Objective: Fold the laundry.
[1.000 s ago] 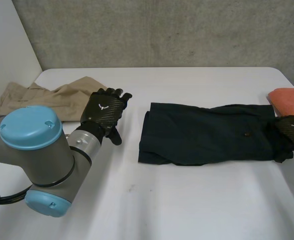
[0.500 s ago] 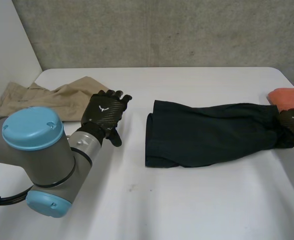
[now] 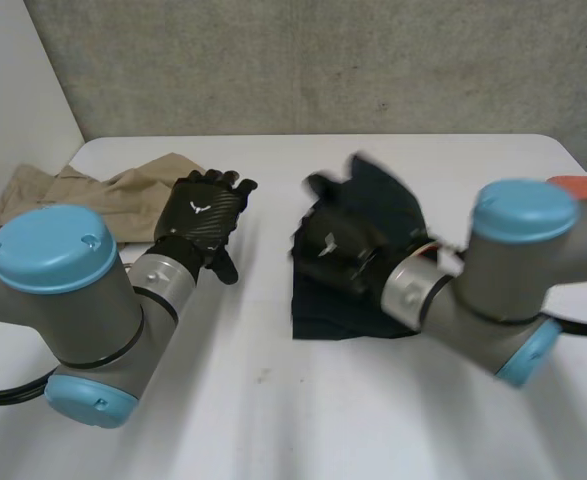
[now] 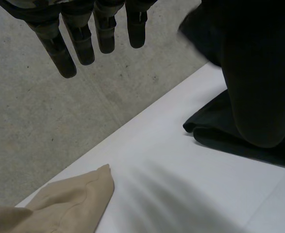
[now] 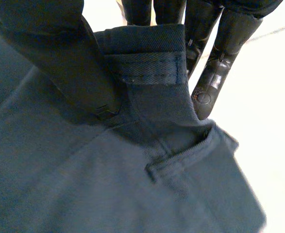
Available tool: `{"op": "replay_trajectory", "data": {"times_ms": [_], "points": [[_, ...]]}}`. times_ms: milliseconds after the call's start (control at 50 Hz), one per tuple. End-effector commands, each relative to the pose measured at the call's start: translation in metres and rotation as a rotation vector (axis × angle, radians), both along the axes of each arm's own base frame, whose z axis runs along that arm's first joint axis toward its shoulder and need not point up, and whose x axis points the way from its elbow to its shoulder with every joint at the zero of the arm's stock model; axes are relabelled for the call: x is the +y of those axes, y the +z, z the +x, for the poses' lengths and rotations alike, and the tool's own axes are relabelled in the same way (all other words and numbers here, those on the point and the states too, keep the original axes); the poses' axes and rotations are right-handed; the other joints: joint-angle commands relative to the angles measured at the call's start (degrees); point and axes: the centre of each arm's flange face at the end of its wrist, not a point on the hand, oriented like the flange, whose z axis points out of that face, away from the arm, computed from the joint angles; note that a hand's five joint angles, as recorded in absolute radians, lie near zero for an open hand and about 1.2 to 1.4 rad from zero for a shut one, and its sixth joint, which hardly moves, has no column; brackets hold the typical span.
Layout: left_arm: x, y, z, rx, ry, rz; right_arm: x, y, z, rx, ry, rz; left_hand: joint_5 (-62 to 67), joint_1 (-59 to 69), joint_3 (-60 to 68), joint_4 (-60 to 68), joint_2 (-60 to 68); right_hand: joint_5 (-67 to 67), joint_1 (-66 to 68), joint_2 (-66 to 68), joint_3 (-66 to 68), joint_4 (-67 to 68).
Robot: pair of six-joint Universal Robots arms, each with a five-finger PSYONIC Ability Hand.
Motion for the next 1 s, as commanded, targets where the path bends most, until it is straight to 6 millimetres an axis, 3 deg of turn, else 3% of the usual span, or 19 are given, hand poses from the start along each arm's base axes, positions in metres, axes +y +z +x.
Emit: {"op": "replay_trajectory", "data": {"times_ms": [20, 40, 80, 120, 220, 300, 400, 460, 580, 660, 760, 880, 960, 1000], "points": [[-0.005, 0.007, -0.001, 0.014, 0.005, -0.021, 0.027, -0.034, 0.018, 0.054, 0.060, 0.087, -2.70, -0.73, -2.30, -1.80, -1.75, -33.30, -21.66, -34.97, -36.41, -35.98], [-0.006, 0.009, -0.002, 0.018, 0.005, -0.028, 0.027, -0.033, 0.018, 0.048, 0.047, 0.099, -2.70, -0.73, -2.30, -1.80, -1.75, -45.80, -34.16, -47.46, -48.91, -48.47], [-0.011, 0.019, -0.005, 0.035, 0.004, -0.056, 0.024, -0.026, 0.017, 0.002, -0.002, 0.157, -2.70, -0.73, -2.30, -1.80, -1.75, -55.28, -43.65, -56.95, -58.39, -57.96], [-0.013, 0.027, -0.008, 0.049, 0.001, -0.079, 0.019, -0.016, 0.014, -0.063, -0.040, 0.231, -2.70, -0.73, -2.30, -1.80, -1.75, -55.76, -44.12, -57.43, -58.87, -58.44], [-0.021, 0.060, -0.025, 0.138, -0.029, -0.151, -0.005, 0.052, -0.012, -0.455, -0.206, 0.540, -2.70, -0.73, -2.30, -1.80, -1.75, -55.76, -44.12, -57.43, -58.87, -58.44], [-0.026, 0.066, -0.045, 0.216, -0.069, -0.135, -0.030, 0.070, -0.040, -0.691, -0.331, 0.739, -2.70, -0.73, -2.30, -1.80, -1.75, -55.76, -44.12, -57.43, -58.87, -58.44], [-0.021, 0.051, -0.079, 0.219, -0.162, -0.059, -0.056, 0.059, -0.068, -0.746, -0.461, 0.802, -2.15, -0.18, -1.75, -1.25, -1.20, -55.76, -44.12, -57.43, -58.87, -58.44], [-0.021, 0.025, -0.098, 0.168, -0.219, 0.027, -0.068, 0.042, -0.074, -0.707, -0.521, 0.820, -1.98, -0.01, -1.58, -1.08, -1.03, -55.76, -44.12, -57.43, -58.87, -58.44], [-0.020, -0.031, -0.109, 0.060, -0.219, 0.191, -0.081, 0.003, -0.068, -0.605, -0.577, 0.889, -1.48, 0.50, -1.08, -0.57, -0.52, -55.76, -44.12, -57.43, -58.87, -58.44], [-0.023, -0.052, -0.102, 0.013, -0.148, 0.232, -0.086, -0.020, -0.064, -0.546, -0.588, 0.931, 0.53, 2.50, 0.93, 1.43, 1.48, -55.76, -44.12, -57.43, -58.87, -58.44], [-0.024, -0.069, -0.092, -0.067, -0.088, 0.270, -0.090, -0.042, -0.064, -0.447, -0.601, 0.890, 1.05, 3.02, 1.45, 1.95, 2.00, -55.76, -44.12, -57.43, -58.87, -58.44], [-0.016, -0.078, -0.085, -0.222, -0.113, 0.287, -0.091, -0.047, -0.066, -0.332, -0.602, 0.781, -0.13, 1.85, 0.27, 0.77, 0.82, -55.76, -44.12, -57.43, -58.87, -58.44], [-0.010, -0.073, -0.087, -0.245, -0.134, 0.269, -0.092, -0.042, -0.070, -0.273, -0.629, 0.690, -1.31, 0.67, -0.91, -0.40, -0.35, -55.76, -44.12, -57.43, -58.87, -58.44], [-0.008, -0.057, -0.089, -0.224, -0.147, 0.240, -0.091, -0.030, -0.072, -0.255, -0.630, 0.631, -1.81, 0.16, -1.41, -0.91, -0.86, -55.76, -44.12, -57.43, -58.87, -58.44]]}}
